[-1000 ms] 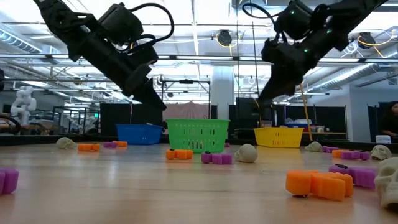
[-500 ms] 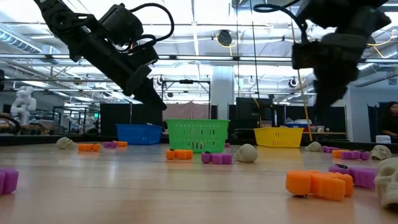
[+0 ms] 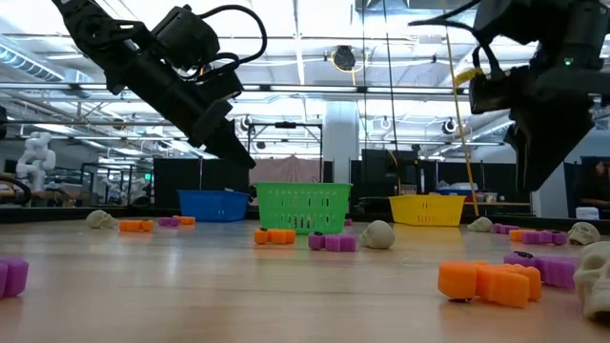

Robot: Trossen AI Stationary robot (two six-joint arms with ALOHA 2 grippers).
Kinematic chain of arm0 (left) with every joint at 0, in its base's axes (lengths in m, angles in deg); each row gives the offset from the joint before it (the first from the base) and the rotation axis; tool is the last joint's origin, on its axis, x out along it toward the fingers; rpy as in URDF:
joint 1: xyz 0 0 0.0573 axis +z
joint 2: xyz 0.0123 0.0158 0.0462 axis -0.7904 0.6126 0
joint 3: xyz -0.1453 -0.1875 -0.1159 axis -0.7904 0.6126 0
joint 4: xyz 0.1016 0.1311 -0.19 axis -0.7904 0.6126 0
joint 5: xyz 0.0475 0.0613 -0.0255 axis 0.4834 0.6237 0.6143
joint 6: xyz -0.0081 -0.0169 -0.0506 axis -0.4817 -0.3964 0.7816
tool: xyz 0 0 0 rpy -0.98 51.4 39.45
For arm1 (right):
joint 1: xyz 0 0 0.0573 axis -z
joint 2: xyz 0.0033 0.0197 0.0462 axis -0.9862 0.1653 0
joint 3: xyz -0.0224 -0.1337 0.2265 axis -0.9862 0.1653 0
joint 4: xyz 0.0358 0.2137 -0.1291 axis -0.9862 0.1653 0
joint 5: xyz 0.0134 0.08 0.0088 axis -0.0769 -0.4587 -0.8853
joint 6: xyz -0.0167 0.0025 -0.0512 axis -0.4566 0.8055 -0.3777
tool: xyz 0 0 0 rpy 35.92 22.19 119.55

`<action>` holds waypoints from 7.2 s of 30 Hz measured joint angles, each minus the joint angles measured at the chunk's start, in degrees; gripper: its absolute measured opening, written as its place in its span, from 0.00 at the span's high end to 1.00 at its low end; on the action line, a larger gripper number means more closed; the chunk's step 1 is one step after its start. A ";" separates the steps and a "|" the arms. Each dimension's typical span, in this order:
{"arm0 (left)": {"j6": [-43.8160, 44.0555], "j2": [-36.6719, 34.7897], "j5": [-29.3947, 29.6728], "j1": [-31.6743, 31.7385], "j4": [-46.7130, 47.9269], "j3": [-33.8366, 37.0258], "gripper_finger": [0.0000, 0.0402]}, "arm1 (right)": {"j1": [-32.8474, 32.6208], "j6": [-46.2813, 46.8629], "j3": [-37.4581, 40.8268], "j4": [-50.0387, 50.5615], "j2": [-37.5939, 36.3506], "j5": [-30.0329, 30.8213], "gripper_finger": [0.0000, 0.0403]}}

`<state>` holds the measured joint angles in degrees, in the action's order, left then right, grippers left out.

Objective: Sort Halloween decoration
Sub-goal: Put the orange skeleton toy into the yellow bin, then put the purple skeleton toy into the green bin

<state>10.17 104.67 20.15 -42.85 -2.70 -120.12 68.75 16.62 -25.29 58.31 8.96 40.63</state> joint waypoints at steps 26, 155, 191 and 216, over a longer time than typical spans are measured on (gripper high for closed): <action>-0.02 0.01 -0.15 -0.02 0.31 -0.04 0.98 | 3.18 -11.16 -0.26 -3.99 15.78 -5.01 0.83; 1.52 31.84 -24.89 -19.44 23.38 -36.07 0.60 | 36.84 -43.72 11.00 -54.13 -8.56 -3.20 1.00; -3.02 36.25 -29.08 -17.42 20.84 -36.48 0.88 | 36.84 -45.84 10.96 -55.05 -8.56 -3.17 1.00; 6.06 36.19 -13.94 -23.29 32.23 -45.24 0.90 | 36.75 -48.13 10.91 -56.25 -8.56 -3.48 1.00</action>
<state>16.23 140.85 6.21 -66.14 29.53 -165.36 105.50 -31.51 -14.38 2.06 0.40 37.15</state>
